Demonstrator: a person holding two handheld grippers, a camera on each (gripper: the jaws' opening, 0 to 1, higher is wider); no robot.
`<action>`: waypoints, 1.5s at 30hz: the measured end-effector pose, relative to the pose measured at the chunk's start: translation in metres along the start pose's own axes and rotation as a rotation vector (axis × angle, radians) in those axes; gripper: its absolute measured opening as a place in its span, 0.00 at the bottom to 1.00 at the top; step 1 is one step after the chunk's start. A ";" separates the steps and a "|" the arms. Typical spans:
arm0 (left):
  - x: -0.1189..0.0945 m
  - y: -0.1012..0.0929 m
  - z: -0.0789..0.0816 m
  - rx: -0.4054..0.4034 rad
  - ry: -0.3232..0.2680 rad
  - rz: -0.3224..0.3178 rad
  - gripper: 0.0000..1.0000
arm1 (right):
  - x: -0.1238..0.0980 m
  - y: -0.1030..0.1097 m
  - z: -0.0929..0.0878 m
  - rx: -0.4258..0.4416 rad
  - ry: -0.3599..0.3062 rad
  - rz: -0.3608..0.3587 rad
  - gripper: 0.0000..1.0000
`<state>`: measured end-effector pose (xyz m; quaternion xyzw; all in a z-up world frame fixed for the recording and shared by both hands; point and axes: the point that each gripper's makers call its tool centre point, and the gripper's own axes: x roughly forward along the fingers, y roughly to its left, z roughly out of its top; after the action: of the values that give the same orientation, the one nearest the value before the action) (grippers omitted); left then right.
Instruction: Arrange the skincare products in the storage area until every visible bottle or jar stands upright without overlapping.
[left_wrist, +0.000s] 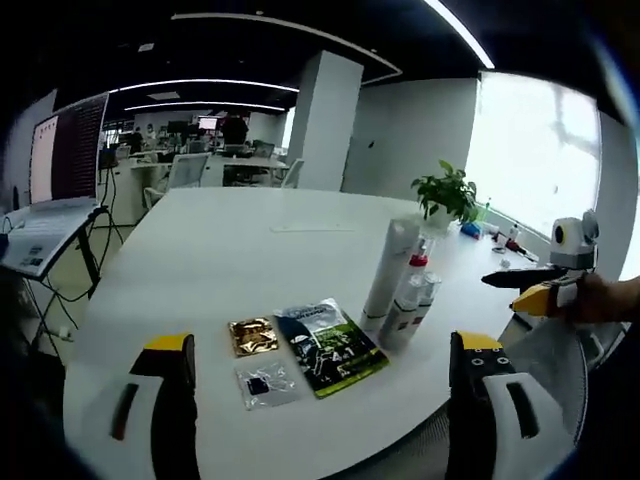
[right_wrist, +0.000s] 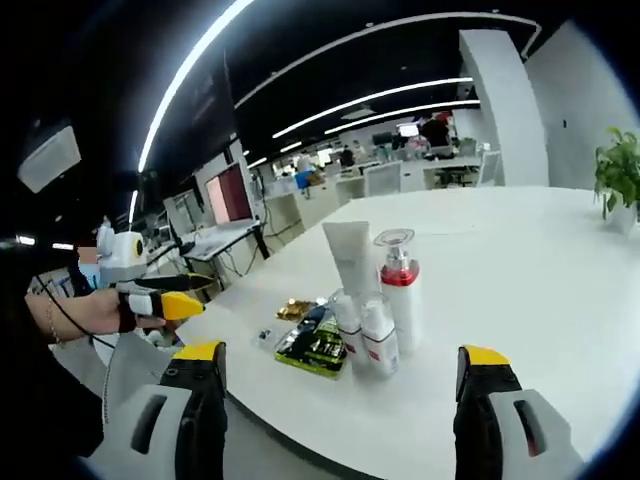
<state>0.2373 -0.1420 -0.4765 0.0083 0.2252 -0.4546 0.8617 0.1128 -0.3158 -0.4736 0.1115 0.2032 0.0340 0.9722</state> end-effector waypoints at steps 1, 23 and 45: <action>0.001 0.002 0.000 0.027 -0.006 0.011 0.99 | 0.000 -0.001 0.001 -0.002 -0.001 0.000 0.99; -0.022 -0.003 -0.002 0.020 -0.003 0.042 0.99 | -0.015 -0.009 0.001 -0.016 -0.014 0.014 0.96; -0.020 -0.003 -0.006 0.049 0.012 0.045 0.99 | -0.015 -0.003 0.000 0.019 -0.017 0.049 0.95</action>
<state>0.2227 -0.1269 -0.4730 0.0372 0.2190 -0.4405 0.8699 0.0988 -0.3209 -0.4685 0.1261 0.1923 0.0547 0.9716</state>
